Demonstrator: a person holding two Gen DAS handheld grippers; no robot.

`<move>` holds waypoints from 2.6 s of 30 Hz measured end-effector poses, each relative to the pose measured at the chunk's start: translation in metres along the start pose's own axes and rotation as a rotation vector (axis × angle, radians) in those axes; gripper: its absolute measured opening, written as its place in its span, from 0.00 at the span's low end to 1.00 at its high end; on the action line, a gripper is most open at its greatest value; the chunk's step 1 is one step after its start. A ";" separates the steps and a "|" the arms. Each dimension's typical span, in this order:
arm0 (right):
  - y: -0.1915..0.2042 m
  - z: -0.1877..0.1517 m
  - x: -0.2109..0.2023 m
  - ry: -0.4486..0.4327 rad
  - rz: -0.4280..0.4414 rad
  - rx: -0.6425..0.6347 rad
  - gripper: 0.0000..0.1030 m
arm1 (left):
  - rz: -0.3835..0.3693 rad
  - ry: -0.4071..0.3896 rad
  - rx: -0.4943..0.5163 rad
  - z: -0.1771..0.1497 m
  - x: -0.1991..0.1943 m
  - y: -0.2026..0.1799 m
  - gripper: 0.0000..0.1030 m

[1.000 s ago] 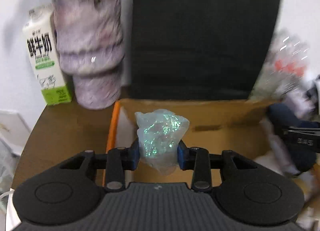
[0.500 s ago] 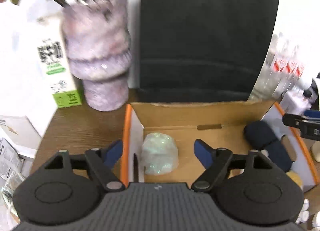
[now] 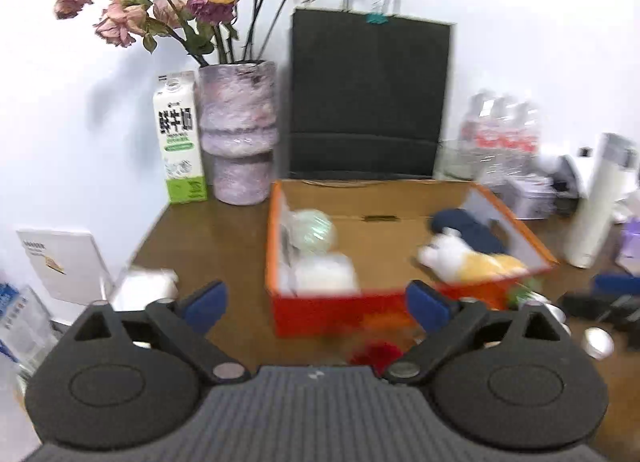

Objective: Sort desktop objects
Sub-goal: 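Carry the plastic bag with the left tool into the box while the right tool drops the navy pouch there, then move both tools back over the remaining desk items, then grasp the red rose with the left tool while the right tool grasps the white charger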

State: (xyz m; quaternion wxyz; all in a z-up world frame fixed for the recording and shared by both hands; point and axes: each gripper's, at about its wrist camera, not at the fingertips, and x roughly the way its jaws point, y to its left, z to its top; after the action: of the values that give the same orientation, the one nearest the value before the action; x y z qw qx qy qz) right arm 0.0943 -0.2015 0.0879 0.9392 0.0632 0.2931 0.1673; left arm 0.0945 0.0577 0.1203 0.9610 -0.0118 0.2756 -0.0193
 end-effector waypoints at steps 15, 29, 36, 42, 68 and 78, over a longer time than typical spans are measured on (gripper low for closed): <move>0.004 -0.128 -0.037 0.073 0.008 -0.024 0.86 | -0.070 0.071 0.128 -0.147 -0.054 -0.044 0.99; 0.000 -0.135 -0.036 0.086 0.021 -0.004 0.86 | -0.062 0.140 0.102 -0.159 -0.044 -0.036 1.00; 0.000 -0.134 -0.038 0.078 0.032 -0.010 0.85 | -0.062 0.086 0.136 -0.141 -0.043 -0.038 1.00; 0.014 -0.091 -0.028 0.005 0.083 -0.048 0.79 | -0.052 -0.004 0.033 -0.076 -0.016 -0.018 0.98; 0.020 -0.049 0.057 0.024 0.025 -0.136 0.32 | -0.095 0.046 -0.118 -0.056 0.069 -0.011 0.34; 0.017 -0.051 0.057 0.029 0.044 -0.140 0.32 | -0.123 0.032 -0.096 -0.057 0.064 -0.019 0.35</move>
State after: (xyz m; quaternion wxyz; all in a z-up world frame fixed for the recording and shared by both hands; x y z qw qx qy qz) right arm 0.1043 -0.1649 0.0201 0.9331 0.0014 0.2929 0.2087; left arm 0.1180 0.0354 0.0387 0.9518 -0.0744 0.2903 -0.0653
